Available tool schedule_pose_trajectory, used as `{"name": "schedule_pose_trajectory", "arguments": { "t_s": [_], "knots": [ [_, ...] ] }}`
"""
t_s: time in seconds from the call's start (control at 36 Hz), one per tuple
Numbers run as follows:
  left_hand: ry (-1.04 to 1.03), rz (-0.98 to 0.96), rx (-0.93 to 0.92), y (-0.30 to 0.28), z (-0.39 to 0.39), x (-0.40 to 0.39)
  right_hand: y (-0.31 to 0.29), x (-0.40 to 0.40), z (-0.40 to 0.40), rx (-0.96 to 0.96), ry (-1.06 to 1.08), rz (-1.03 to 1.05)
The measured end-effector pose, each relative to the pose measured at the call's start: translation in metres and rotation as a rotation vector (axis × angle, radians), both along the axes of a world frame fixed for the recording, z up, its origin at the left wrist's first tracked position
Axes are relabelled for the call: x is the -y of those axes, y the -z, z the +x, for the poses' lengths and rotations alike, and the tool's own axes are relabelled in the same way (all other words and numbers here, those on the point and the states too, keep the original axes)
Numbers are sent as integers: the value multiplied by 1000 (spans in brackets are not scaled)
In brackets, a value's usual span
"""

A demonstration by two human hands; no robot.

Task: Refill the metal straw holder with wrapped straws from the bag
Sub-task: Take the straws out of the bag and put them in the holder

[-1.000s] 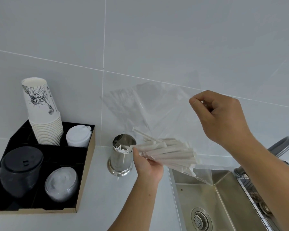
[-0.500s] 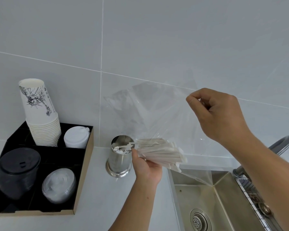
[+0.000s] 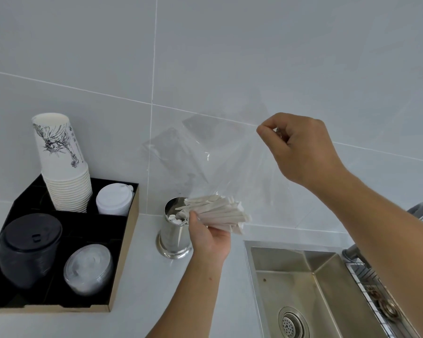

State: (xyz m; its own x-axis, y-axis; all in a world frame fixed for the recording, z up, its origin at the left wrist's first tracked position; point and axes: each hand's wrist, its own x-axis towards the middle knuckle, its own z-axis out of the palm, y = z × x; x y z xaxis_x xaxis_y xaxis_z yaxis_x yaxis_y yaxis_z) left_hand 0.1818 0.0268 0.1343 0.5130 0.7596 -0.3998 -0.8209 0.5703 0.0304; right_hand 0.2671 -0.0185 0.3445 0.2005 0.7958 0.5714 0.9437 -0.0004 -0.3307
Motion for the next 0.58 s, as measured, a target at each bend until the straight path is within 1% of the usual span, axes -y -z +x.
{"name": "schedule_pose_trajectory", "arguments": {
  "t_s": [0.25,0.42,0.58],
  "knots": [
    [-8,-17,-39,2,1,-3,-4,-12,2,36,19,-75],
    [-18,-26,-1,4,-4,1,-3,-25,1,51,21,-80],
    [-11,-89,7,7,-4,-5,-7,-44,-2,120,10,-95]
  ]
}}
